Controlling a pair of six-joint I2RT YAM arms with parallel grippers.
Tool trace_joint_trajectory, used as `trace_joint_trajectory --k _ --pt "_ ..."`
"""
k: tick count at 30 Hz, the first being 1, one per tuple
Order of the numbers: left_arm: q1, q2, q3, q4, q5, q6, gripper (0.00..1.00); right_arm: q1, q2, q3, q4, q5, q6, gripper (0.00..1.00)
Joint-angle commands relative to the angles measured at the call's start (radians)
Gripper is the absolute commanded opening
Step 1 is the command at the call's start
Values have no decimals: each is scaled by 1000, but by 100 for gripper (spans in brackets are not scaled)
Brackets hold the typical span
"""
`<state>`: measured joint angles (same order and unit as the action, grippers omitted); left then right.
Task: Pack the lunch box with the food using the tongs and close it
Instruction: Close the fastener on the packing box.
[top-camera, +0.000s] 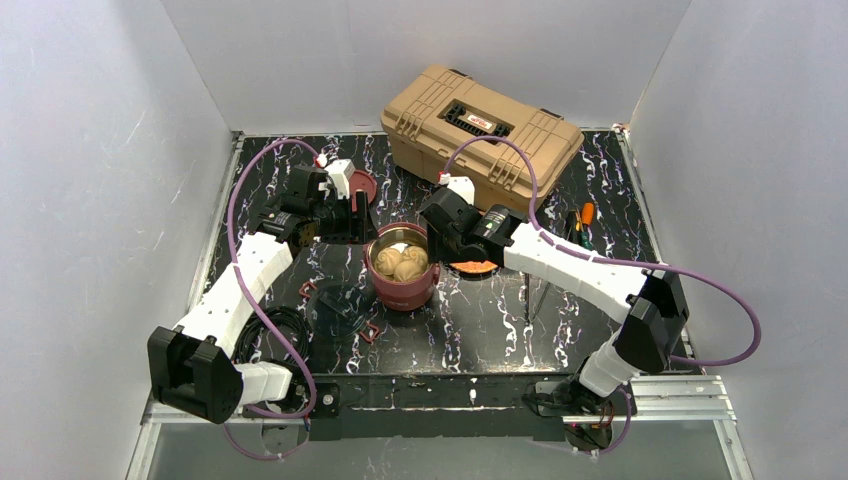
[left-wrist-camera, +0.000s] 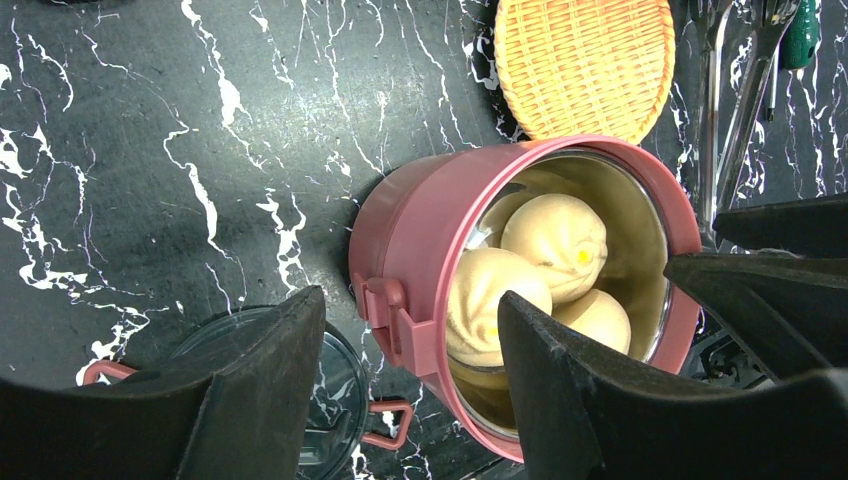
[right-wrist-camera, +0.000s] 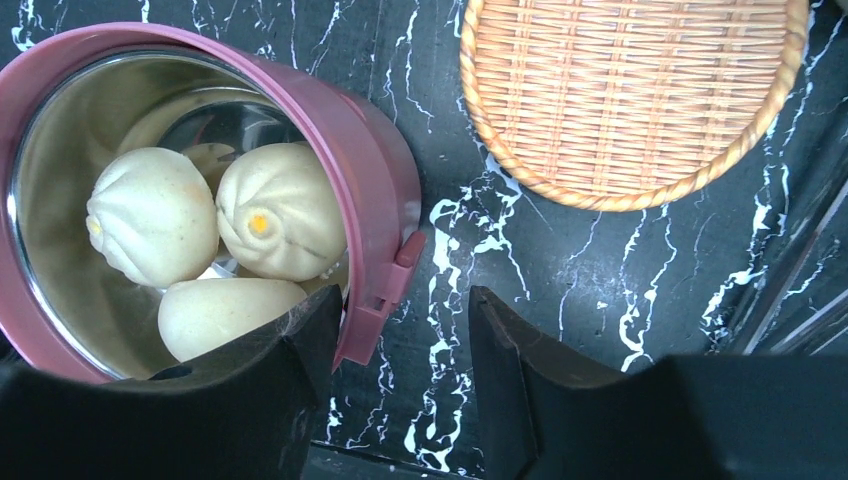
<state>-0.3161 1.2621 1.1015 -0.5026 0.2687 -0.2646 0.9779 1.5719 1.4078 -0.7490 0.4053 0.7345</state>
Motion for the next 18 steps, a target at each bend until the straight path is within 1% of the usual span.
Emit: trace_joint_trajectory --k 1,3,9,13,16,18 --pt "2 -35 -10 -11 -16 11 61 11 -5 -5 43 -9 36 57" --pt "2 -35 -10 -10 -17 11 61 11 -4 -16 53 -11 36 56" --pt "2 -34 -9 -11 -22 13 61 16 23 -30 66 -1 36 47" --pt "2 -36 -8 -10 -26 13 61 27 36 -31 66 49 34 35" --pt "2 -39 -10 -11 -29 14 61 28 51 -24 70 72 13 24" --pt "2 -42 -11 -11 -28 13 61 28 69 4 39 108 -16 17"
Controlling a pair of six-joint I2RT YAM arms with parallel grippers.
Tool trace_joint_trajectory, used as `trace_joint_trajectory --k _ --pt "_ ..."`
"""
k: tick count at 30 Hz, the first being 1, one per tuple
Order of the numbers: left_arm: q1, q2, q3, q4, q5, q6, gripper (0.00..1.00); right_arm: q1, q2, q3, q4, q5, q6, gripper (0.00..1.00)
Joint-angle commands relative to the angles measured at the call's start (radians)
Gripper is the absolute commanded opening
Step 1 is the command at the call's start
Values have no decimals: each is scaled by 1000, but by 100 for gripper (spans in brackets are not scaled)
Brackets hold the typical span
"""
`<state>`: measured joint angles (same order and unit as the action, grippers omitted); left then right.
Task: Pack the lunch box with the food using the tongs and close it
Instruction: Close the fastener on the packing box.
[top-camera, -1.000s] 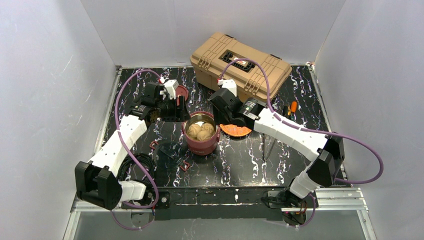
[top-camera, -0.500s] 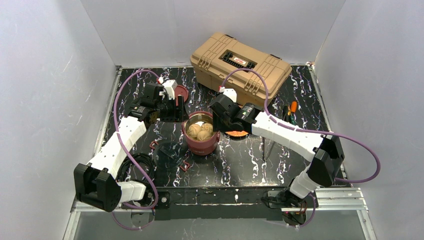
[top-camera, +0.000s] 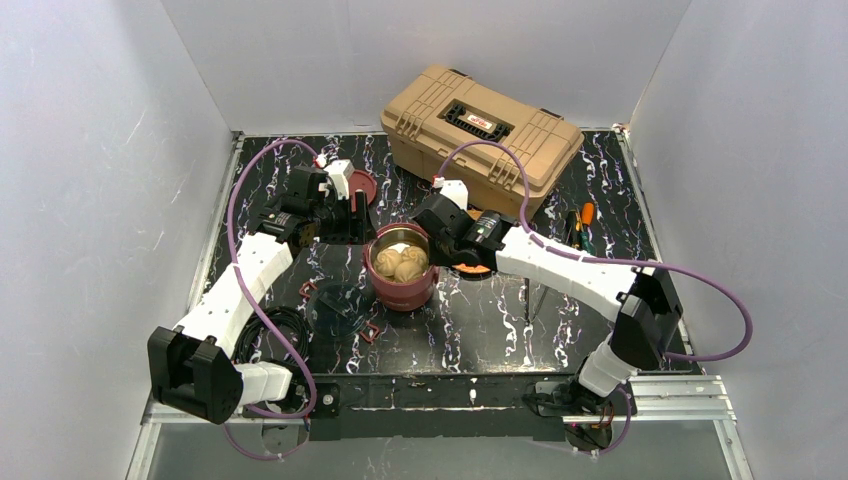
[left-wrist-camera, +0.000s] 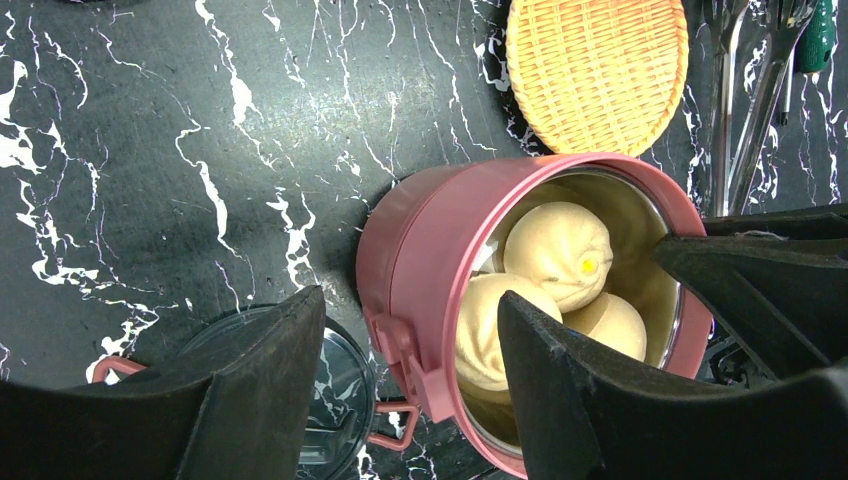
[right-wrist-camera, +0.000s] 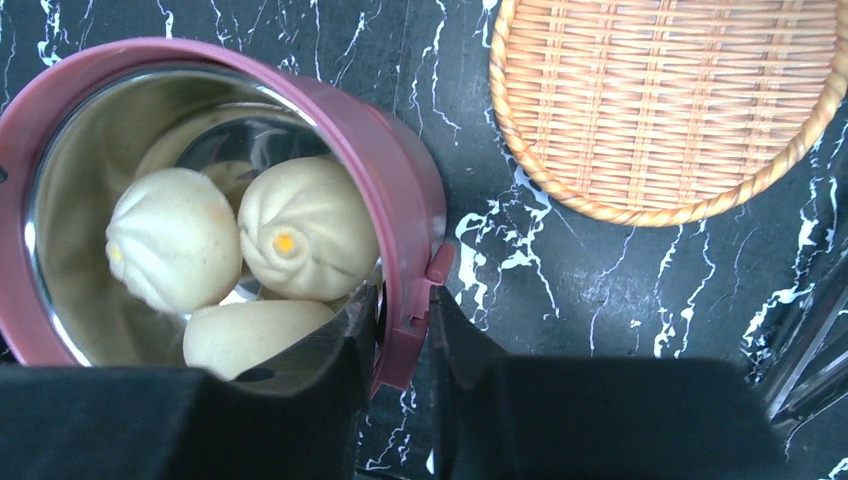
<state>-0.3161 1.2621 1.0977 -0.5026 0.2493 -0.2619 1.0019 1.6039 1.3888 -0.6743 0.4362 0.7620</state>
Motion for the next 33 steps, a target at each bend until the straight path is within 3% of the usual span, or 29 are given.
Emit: trace_joint_trajectory --k 1,8,16,25,33 --pt "2 -45 -6 -11 -7 9 61 4 48 42 -55 100 -61 15" --pt "2 -55 -12 4 30 -16 61 4 153 199 -228 244 -217 4" --pt "2 -116 -64 31 70 -118 61 2 168 214 -235 288 -412 1" --pt "3 -246 -152 -42 -86 -197 63 -79 107 114 -141 161 -494 1" --pt "3 -248 -278 84 69 -278 60 -91 111 92 -108 148 -552 1"
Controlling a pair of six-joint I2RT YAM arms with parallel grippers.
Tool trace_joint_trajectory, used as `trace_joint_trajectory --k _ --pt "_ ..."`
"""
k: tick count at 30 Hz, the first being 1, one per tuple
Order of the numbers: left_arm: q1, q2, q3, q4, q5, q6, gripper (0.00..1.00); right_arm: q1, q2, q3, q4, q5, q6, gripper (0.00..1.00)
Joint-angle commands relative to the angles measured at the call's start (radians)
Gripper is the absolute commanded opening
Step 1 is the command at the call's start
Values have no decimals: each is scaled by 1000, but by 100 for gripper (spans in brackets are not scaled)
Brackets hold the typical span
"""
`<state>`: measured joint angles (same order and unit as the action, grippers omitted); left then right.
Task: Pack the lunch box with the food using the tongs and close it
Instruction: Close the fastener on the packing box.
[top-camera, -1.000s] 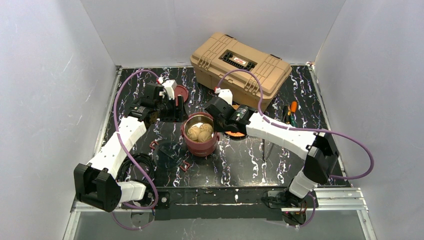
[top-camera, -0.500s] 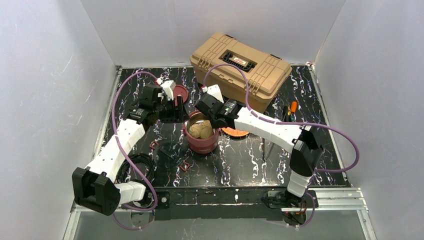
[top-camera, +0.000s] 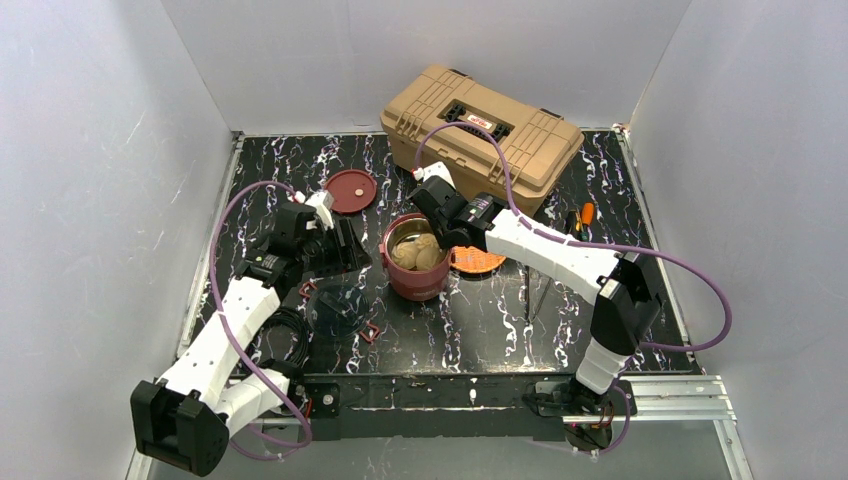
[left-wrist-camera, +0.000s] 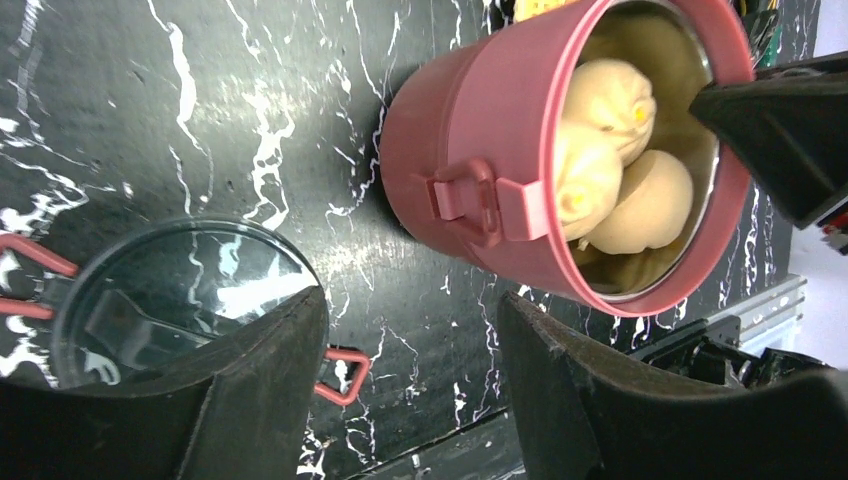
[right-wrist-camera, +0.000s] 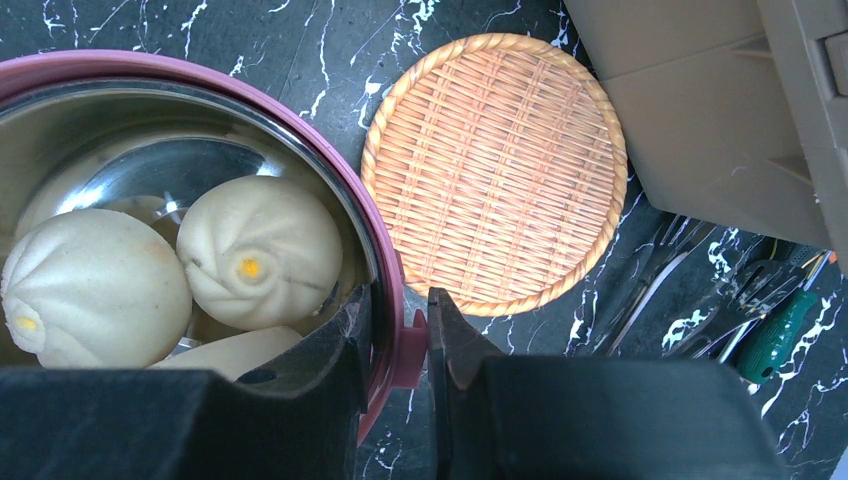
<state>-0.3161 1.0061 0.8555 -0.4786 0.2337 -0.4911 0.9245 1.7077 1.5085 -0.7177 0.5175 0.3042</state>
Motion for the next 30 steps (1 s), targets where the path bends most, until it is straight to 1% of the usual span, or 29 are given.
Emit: trace_joint_trajectory --k 1,8,15,21,25,30 --pt "3 17 -40 75 105 -54 59 -13 10 -29 -68 77 -98 1" --pt "4 84 -74 182 191 -102 57 -13 18 -33 -73 102 -106 1" --pt "4 127 -100 244 203 -119 56 -13 21 -34 -59 86 -106 1" --pt "3 152 -120 282 162 -127 55 -13 23 -42 -51 69 -105 1" --pt "4 153 -132 244 87 -147 53 -13 19 -50 -52 67 -101 1" --pt "4 115 -177 234 24 -175 53 -13 9 -63 -47 71 -102 1"
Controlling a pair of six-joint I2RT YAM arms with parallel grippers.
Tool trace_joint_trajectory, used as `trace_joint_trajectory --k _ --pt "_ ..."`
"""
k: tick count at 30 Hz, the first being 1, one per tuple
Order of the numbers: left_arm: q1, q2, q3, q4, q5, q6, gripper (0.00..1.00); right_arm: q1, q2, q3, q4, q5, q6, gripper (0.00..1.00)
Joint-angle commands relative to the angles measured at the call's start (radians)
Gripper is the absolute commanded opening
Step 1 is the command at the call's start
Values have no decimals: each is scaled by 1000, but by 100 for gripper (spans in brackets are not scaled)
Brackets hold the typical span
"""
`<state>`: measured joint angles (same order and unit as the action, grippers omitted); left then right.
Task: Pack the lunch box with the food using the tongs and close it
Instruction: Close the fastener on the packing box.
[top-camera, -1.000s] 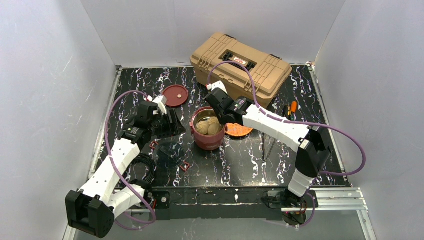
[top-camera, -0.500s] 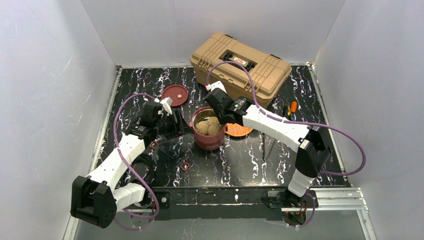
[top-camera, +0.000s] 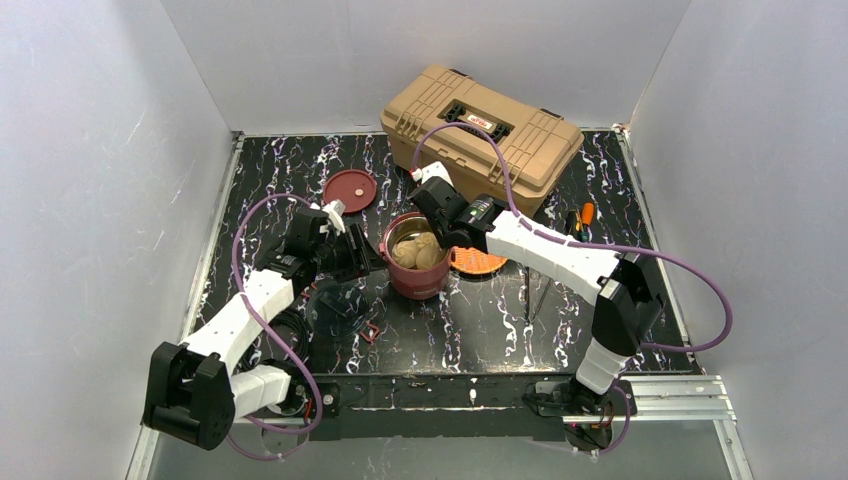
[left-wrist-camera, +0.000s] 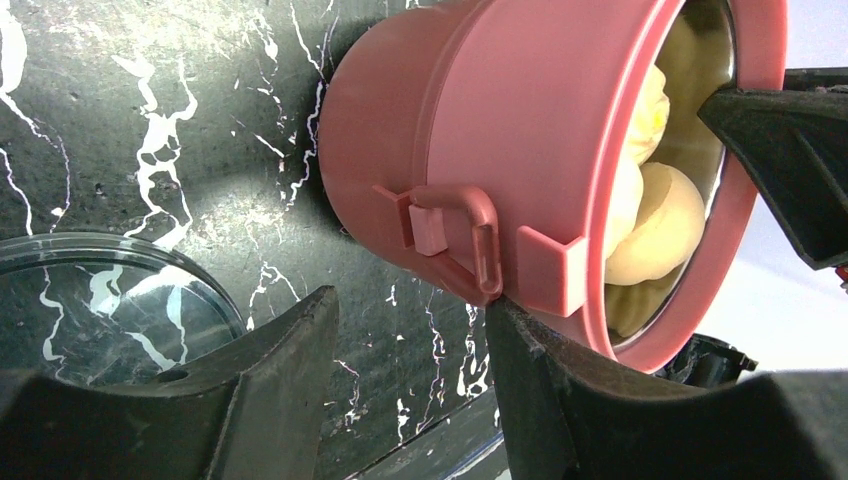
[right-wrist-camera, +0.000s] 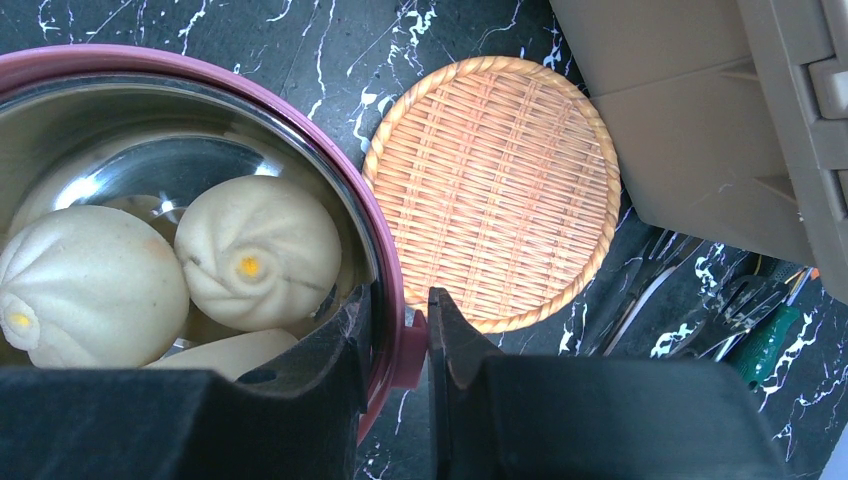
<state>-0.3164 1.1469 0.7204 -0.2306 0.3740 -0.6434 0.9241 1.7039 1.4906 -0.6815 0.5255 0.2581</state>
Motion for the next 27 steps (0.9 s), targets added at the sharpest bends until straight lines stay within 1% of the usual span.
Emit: trace_joint_trajectory --k 1,7,14,17,20,24,25,27 --pt "4 -31 -48 -16 -124 -30 53 -13 12 -46 -84 64 -57 1" --pt "21 -35 -92 -2 -121 -69 53 -13 5 -47 -85 69 -56 1" --pt "55 -18 -130 24 -87 -80 54 -13 -10 -39 -84 69 -57 2" --pt "63 0 -133 52 -43 -79 54 -13 -16 -29 -79 60 -59 15" --pt "73 -8 -110 36 -29 -69 55 -13 -22 -13 -72 50 -63 29" --pt "103 -35 -44 -30 -23 -22 60 -13 -28 17 -66 42 -62 56" --pt "109 -33 -18 -55 -23 13 62 -13 -29 24 -67 41 -62 61" --pt "117 -13 53 -141 -29 71 65 -13 -26 45 -66 44 -62 67"
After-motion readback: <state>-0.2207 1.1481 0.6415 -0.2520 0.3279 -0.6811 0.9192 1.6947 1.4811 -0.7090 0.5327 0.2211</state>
